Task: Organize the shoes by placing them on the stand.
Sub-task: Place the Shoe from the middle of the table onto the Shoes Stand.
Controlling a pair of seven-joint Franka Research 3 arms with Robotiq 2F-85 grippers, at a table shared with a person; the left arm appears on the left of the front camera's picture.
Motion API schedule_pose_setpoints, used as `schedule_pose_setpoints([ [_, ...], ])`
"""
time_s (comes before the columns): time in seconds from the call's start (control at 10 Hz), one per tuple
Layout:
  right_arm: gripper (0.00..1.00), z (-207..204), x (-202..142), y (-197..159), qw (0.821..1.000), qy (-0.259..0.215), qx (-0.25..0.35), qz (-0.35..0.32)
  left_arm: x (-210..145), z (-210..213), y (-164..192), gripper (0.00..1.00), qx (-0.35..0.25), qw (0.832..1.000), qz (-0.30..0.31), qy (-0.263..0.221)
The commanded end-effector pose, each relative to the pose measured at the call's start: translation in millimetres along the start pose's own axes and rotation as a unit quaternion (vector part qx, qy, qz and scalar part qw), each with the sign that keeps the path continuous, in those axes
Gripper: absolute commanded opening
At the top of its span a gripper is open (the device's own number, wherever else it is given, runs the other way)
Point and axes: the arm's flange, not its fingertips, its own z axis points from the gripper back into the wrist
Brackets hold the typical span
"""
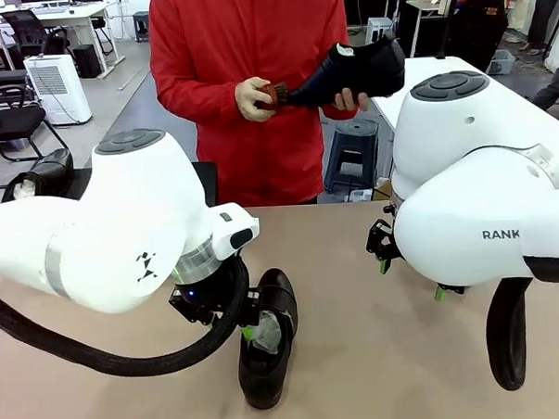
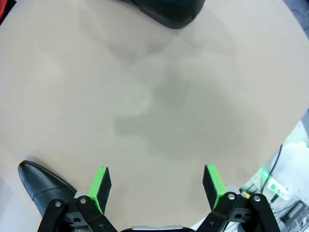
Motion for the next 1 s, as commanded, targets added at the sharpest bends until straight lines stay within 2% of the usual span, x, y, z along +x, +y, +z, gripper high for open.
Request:
schedule_pose_setpoints([
  [0.0,1.00,2.1,2.2,3.4,1.000,0.000,0.005,0.012,1.9,-7.3,-10.1,0.54,0.011,1.000,0.023,0.010],
  [0.3,1.00,2.1,2.2,3.4,1.000,0.000,0.005,0.012,5.1,-29.0,-15.4,0.54,0.023,0.999,0.032,0.026],
  [0.4,1.00,2.1,2.2,3.4,1.000,0.000,0.005,0.012,6.7,-35.7,-17.8,0.54,0.024,0.998,0.044,0.048],
  [0.5,1.00,2.1,2.2,3.4,1.000,0.000,0.005,0.012,6.6,-37.1,-19.9,0.54,0.022,0.998,0.036,0.041],
  [0.8,1.00,2.1,2.2,3.4,1.000,0.000,0.005,0.012,6.1,-38.9,-24.8,0.01,0.027,0.999,0.023,0.038],
  [0.9,1.00,2.1,2.2,3.4,1.000,0.000,0.005,0.012,6.4,-39.4,-24.9,0.00,0.028,0.999,0.022,0.038],
])
